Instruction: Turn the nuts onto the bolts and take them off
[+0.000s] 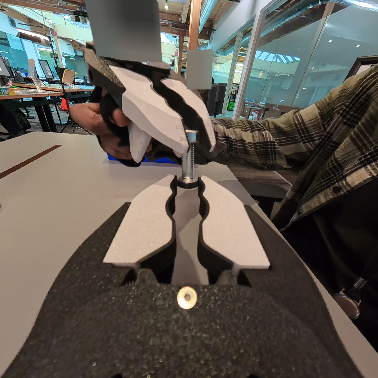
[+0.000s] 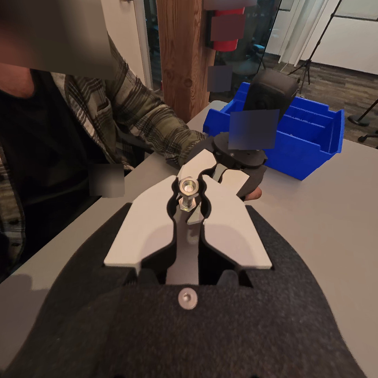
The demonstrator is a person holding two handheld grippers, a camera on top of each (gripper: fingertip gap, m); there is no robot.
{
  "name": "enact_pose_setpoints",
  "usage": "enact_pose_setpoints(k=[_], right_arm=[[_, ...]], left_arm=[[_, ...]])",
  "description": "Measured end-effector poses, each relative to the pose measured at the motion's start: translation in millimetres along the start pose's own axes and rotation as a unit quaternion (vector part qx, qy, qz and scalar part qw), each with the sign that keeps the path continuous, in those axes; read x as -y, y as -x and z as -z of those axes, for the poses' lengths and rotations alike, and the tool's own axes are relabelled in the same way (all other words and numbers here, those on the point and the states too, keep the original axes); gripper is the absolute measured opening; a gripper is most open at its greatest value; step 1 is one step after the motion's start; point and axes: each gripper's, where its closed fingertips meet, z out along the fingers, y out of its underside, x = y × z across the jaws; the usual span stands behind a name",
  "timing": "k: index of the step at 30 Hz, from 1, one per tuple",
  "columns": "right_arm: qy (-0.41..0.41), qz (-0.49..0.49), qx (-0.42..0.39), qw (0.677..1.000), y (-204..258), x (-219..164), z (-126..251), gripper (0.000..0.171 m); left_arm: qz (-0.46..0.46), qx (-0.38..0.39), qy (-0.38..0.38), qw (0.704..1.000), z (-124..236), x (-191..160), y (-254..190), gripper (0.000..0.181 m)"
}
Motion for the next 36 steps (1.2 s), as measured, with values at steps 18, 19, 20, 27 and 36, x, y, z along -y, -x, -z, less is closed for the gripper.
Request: enact_pose_setpoints(k=[18,19,20,27,36], right_arm=[[0.025,-0.049,-0.008,0.998,-4.2,-4.2,1.1,0.009],[0.024,-0.056,-0.013,0.998,-6.6,-5.3,0.3,0.009],[0.023,-0.056,-0.019,0.998,-8.9,-7.0,-0.6,0.009],[-0.014,-0.047,-0.079,0.996,-28.1,-14.3,2.5,0.009],[-0.116,-0.08,-0.19,0.972,-68.7,-44.0,31.1,0.023]], left_arm=[[0.004,0.008,0.002,1.0,-0.9,-1.3,3.0,0.019],[0.006,0.013,0.004,1.0,-1.2,-2.5,4.8,0.019],[0.009,0.017,0.005,1.0,-1.1,-3.7,6.8,0.019],[0.02,0.062,0.012,0.998,7.8,-8.3,25.1,0.019],[0.041,0.155,0.0,0.987,29.2,-9.5,58.1,0.018]])
